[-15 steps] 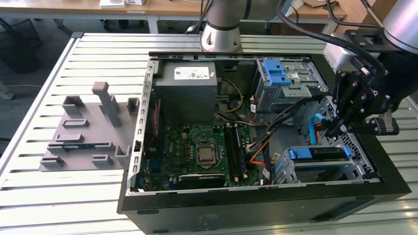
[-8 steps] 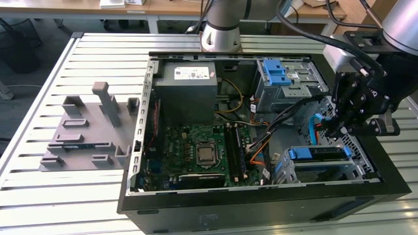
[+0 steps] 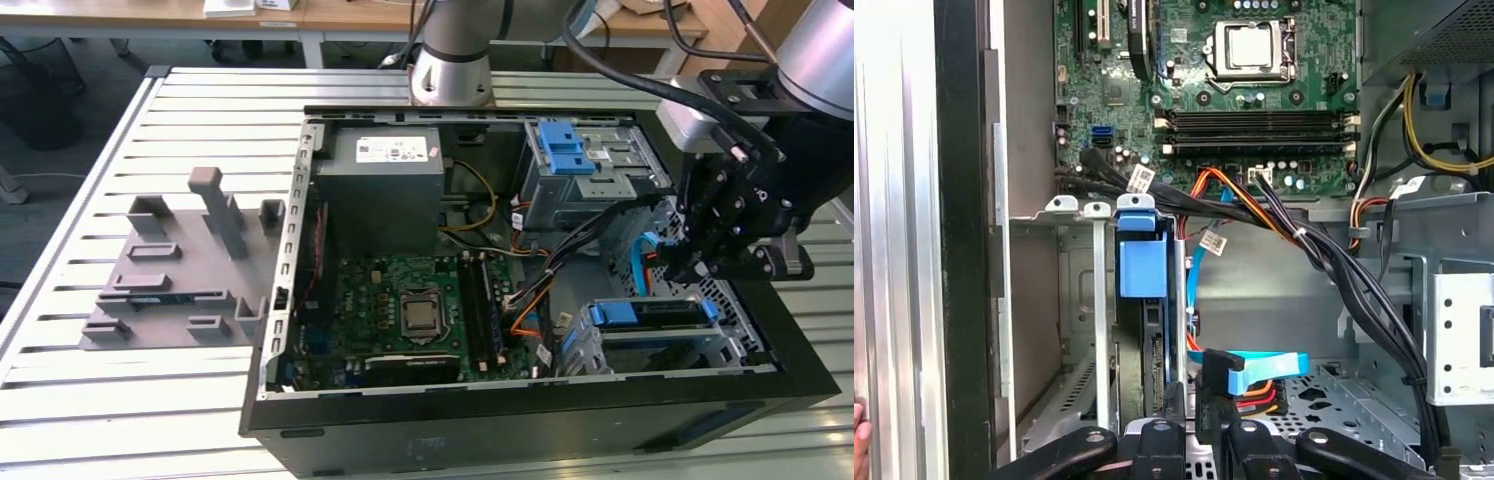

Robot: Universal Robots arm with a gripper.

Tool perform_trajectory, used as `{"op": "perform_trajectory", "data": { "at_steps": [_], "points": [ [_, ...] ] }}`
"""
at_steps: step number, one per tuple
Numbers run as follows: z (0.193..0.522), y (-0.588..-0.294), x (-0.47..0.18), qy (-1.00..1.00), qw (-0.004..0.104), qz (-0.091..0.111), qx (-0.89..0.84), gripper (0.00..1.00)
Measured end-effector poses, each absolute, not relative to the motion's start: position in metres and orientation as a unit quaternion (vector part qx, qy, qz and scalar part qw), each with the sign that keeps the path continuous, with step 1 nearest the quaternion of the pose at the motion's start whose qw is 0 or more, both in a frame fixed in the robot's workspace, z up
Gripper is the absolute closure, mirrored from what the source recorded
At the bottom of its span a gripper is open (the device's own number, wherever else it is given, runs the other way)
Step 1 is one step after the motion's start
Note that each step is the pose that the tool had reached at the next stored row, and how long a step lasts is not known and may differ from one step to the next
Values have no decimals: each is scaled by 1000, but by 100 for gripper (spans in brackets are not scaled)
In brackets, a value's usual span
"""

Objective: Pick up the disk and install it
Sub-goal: 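Insert the first disk wire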

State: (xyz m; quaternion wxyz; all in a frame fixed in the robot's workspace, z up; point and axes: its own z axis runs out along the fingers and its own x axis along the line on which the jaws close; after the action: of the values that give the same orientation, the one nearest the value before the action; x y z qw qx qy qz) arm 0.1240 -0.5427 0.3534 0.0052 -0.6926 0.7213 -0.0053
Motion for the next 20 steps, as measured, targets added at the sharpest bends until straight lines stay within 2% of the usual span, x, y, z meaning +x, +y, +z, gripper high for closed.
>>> {"op": "perform_trajectory", "data": {
  "at_steps": [20],
  "points": [
    [354, -537, 124, 721, 6, -5, -692, 75]
  ]
}}
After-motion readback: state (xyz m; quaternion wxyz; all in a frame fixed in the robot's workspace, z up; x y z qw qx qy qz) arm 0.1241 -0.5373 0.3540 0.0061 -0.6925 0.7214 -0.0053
